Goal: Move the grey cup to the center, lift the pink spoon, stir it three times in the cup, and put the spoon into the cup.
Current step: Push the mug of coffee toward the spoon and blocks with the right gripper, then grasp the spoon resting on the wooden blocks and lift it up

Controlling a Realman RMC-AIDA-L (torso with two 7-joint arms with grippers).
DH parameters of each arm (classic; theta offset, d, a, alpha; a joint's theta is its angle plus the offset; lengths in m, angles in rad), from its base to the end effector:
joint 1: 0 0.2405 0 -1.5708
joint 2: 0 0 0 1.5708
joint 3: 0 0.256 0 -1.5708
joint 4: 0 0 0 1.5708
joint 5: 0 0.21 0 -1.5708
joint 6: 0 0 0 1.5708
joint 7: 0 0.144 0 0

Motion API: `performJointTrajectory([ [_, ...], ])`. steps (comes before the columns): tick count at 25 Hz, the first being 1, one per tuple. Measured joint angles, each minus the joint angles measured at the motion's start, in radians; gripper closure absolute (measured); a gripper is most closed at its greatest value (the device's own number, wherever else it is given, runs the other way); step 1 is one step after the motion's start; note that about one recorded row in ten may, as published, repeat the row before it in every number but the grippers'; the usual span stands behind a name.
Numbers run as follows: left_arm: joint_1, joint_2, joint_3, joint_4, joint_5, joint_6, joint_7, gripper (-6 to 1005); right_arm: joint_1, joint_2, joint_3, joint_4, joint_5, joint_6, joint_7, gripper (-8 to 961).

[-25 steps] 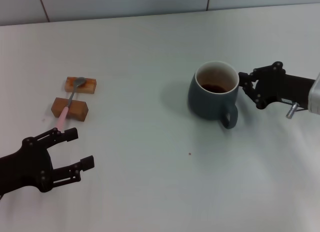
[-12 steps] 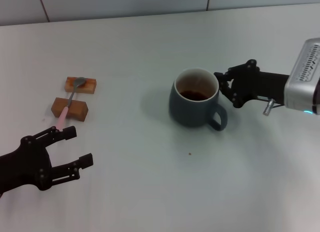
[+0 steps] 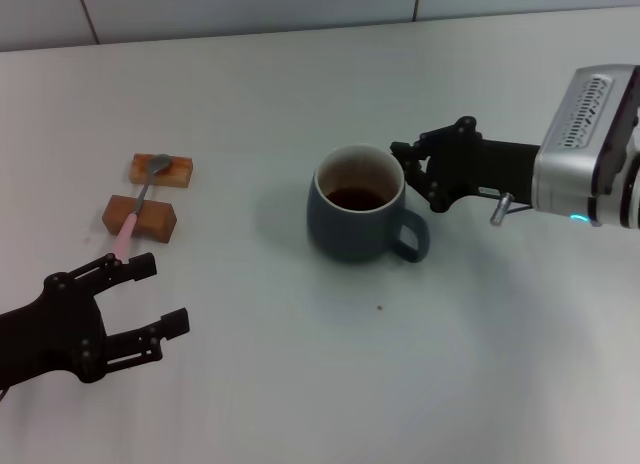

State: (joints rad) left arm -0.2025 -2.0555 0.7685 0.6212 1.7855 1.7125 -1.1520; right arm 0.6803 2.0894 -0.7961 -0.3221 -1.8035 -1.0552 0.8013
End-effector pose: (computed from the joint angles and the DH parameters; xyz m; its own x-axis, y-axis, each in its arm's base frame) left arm -0.3227 0.2293 0.0100 0.7097 0.3118 0.6317 0.5085 -0.8474 -0.1530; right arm 0.2607 0.3772 -0.0613 0.9488 -0.0460 -0.3126 -0.2046 -0.8433 -0.4969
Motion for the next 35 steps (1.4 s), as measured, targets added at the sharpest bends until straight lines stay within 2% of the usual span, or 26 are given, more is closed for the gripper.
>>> performJointTrajectory([
  [18,0.007,-0.002,0.0,0.0,0.0,0.013,0.003,142,0.124,0.003,0.0,0.157,0.08,0.022,0.002,851],
  [25,0.009,-0.002,0.0,-0.001,0.0,0.016,0.008,142,0.145,0.003,0.01,0.185,0.083,0.025,-0.001,850],
  [29,0.009,-0.001,-0.011,0.0,0.0,0.016,0.009,142,0.108,0.003,0.012,0.149,0.12,0.025,-0.001,849],
  [35,0.004,-0.001,-0.049,0.0,0.0,0.015,0.018,142,-0.042,-0.004,0.005,-0.01,0.159,-0.033,0.027,848],
])
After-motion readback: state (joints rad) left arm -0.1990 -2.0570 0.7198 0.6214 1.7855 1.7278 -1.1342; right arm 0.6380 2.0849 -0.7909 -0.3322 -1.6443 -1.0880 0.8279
